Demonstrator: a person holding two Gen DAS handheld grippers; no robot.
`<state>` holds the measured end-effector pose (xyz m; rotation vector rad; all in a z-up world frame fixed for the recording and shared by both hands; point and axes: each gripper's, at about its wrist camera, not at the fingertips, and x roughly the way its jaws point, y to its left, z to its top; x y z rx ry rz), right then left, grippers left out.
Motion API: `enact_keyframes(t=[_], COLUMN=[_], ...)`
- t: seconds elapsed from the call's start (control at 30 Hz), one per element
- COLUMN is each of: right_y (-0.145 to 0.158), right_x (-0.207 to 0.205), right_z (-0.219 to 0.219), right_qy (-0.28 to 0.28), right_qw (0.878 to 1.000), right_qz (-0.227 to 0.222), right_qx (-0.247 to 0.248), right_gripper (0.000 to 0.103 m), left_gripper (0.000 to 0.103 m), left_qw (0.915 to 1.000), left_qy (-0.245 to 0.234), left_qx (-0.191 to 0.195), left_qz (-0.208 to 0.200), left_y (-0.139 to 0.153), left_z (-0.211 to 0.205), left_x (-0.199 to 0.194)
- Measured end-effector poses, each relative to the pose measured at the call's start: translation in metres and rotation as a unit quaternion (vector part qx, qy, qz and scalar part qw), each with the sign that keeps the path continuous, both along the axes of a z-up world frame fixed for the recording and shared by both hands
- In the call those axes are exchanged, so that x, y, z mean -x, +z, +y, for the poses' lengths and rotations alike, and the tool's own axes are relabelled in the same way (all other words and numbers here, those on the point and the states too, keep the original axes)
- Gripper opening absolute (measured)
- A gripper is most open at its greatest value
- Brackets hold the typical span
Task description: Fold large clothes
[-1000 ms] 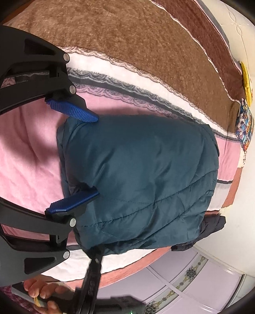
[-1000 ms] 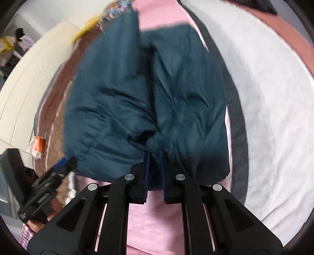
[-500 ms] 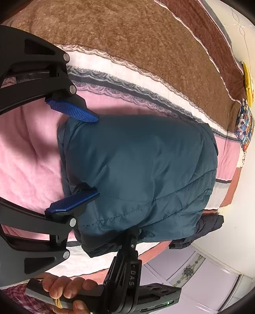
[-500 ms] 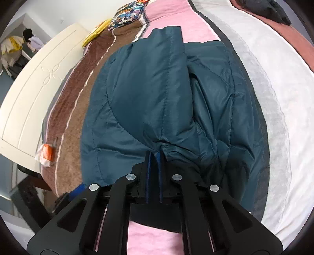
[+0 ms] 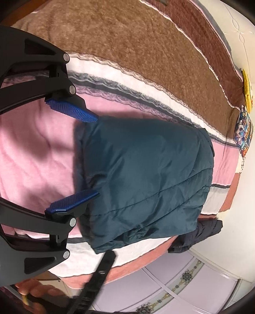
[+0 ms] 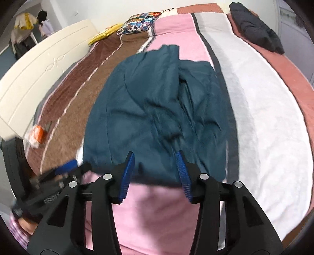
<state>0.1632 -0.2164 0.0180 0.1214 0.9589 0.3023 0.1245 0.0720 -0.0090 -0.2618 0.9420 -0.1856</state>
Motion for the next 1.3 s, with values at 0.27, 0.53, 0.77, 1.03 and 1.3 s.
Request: enact_keyframes(t=[0.27,0.53,0.77,1.03,1.3], right_y=[-0.027,-0.039,-0.041,-0.041,-0.043], right_x=[0.044,0.068,0.081,0.095,0.103], right_z=[-0.002,-0.003,-0.006,-0.004,-0.004], right_qy=[-0.015,-0.034,-0.042,-0.044,-0.046], right_qw=[0.999,0.998,0.997,0.997,0.996], right_qz=[0.02,0.022,0.021,0.024,0.035], right_qx=[0.042,0.057,0.064,0.063,0.065], right_gripper=[0.054,0.054,0.054,0.054,0.054], left_gripper=[0.068,0.068,0.068,0.068,0.068], left_qw=[0.9993,0.9979,0.9971,0.9966,0.9961], left_qy=[0.006,-0.005,0.008,0.013,0.017], left_qx=[-0.036,-0.064,-0.073,-0.079,-0.079], left_qz=[0.007,0.01,0.02,0.022,0.035], left_y=[0.007,0.01,0.009,0.009,0.003], left_z=[-0.015,-0.035,-0.043,-0.048,-0.048], left_x=[0.028,0.054,0.069,0.079,0.084])
